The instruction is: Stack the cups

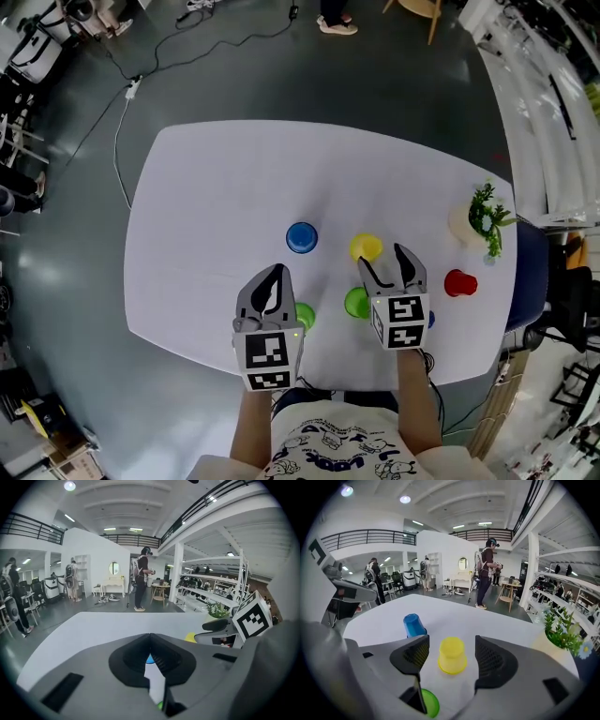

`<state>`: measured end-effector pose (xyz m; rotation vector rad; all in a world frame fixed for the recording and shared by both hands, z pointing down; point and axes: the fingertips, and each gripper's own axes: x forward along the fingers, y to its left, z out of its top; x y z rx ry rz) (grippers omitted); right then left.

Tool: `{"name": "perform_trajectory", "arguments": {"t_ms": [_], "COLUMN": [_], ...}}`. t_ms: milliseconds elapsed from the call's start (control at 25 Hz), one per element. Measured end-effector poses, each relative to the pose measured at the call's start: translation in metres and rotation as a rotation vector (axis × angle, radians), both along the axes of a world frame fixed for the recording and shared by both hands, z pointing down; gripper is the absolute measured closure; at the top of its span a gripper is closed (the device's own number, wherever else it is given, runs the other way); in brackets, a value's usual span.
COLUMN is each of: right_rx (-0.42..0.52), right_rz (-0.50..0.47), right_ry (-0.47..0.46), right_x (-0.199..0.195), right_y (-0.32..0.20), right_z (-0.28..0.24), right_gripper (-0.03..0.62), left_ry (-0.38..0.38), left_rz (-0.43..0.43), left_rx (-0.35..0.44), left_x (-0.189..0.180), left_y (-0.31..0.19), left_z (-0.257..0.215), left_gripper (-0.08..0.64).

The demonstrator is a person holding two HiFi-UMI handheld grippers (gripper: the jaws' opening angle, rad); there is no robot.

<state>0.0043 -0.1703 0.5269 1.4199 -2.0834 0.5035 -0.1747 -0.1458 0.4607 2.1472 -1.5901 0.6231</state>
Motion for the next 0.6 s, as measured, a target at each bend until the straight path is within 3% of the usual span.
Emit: {"name": "perform_trajectory", "arguments": {"t_ms": [600], "right_rx": [-0.103], "right_rz": [0.0], "right_ry": [0.04], "right_x": [-0.007], "right_y": [-0.015], "right_z": [0.039], "right_gripper": [0.341], "left_ry": [0.012], "left_rz": [0.052], "left_rx": [-0.043], "left_x": [-0.004], "left_y": [-0.015], "left_z": [0.024], "left_gripper": [0.546]}}
